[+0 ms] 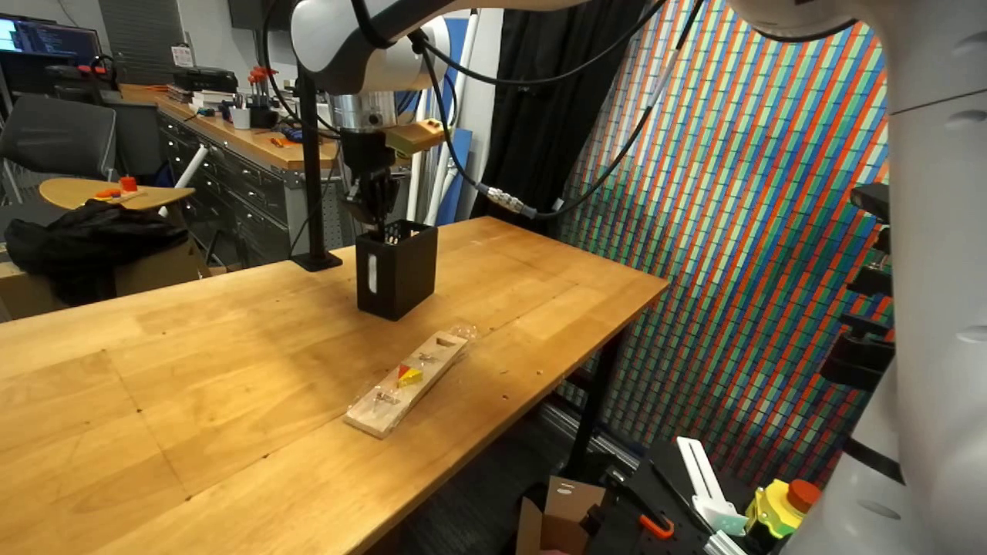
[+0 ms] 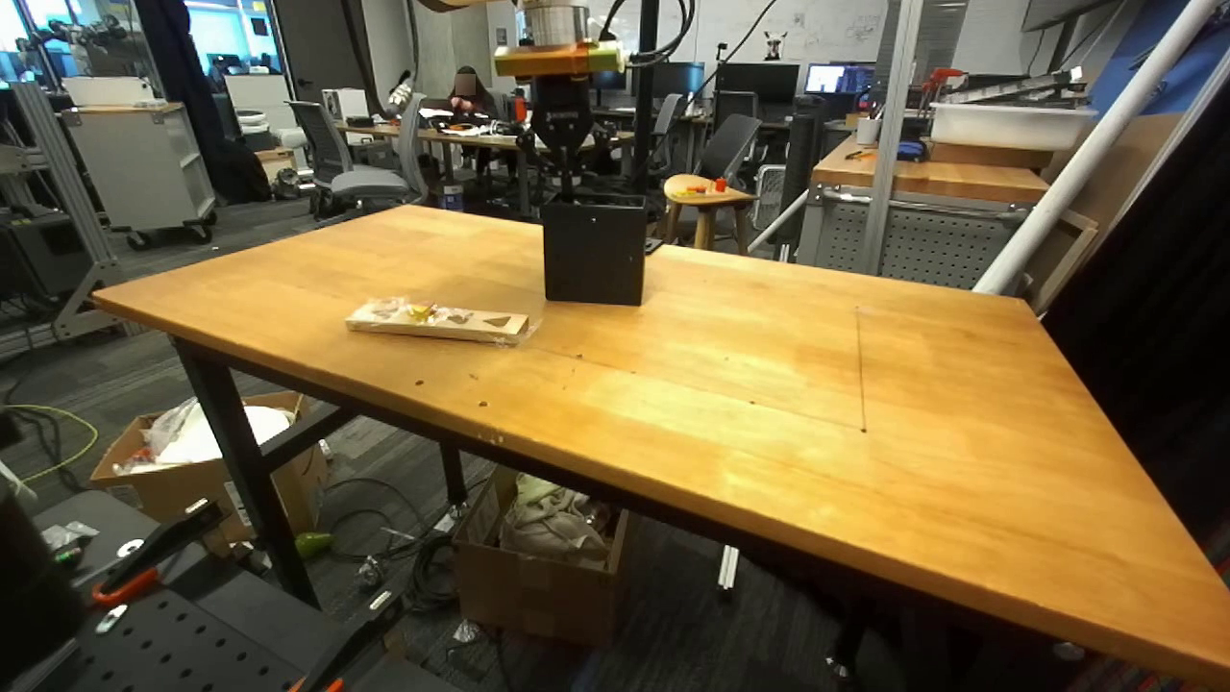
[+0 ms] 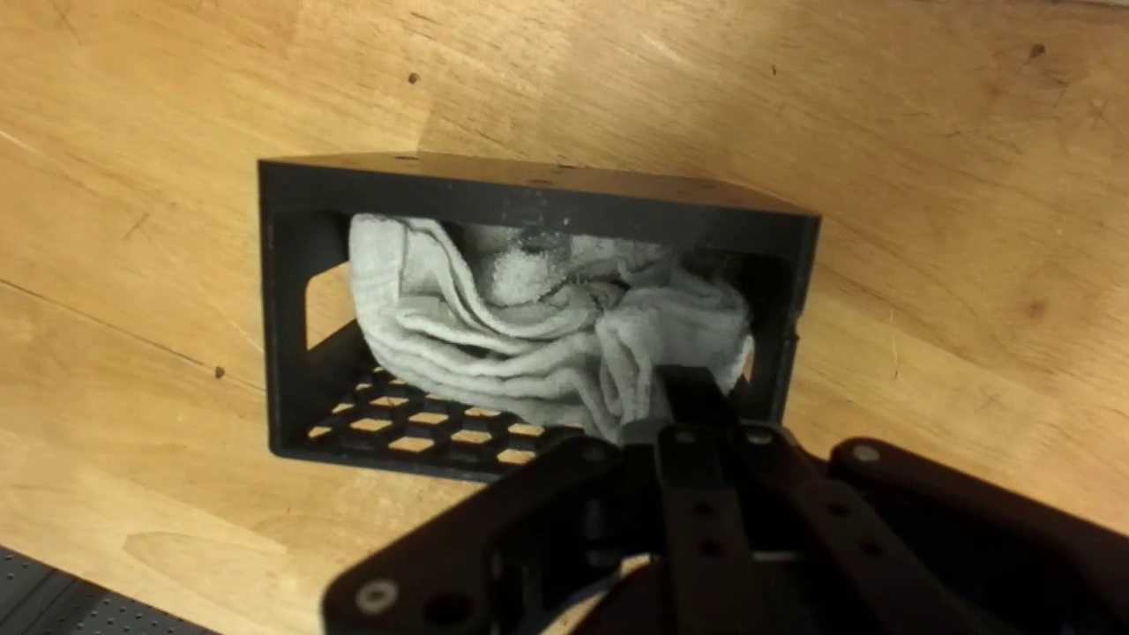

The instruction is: Put the white cloth inside the black object

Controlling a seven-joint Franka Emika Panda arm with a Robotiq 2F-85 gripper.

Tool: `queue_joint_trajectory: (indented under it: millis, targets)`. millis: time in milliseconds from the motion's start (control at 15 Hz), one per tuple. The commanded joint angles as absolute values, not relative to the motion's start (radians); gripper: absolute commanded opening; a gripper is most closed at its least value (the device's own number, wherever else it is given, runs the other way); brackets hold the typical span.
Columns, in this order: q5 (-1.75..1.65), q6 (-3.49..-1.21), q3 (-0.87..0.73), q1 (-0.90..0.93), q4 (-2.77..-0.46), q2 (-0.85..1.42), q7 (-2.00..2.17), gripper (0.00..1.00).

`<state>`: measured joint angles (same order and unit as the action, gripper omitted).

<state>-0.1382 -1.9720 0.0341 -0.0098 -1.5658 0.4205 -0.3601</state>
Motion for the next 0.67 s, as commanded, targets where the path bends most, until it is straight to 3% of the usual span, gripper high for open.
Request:
queue_joint_trajectory:
  millis: [0, 600]
  targets:
    - [-0.11, -1.971, 0.042, -0.029, -1.543, 0.435, -0.387, 0.0]
    - [-0.033, -1.949, 0.049, -0.075, -1.479, 0.509, -0.453, 0.0]
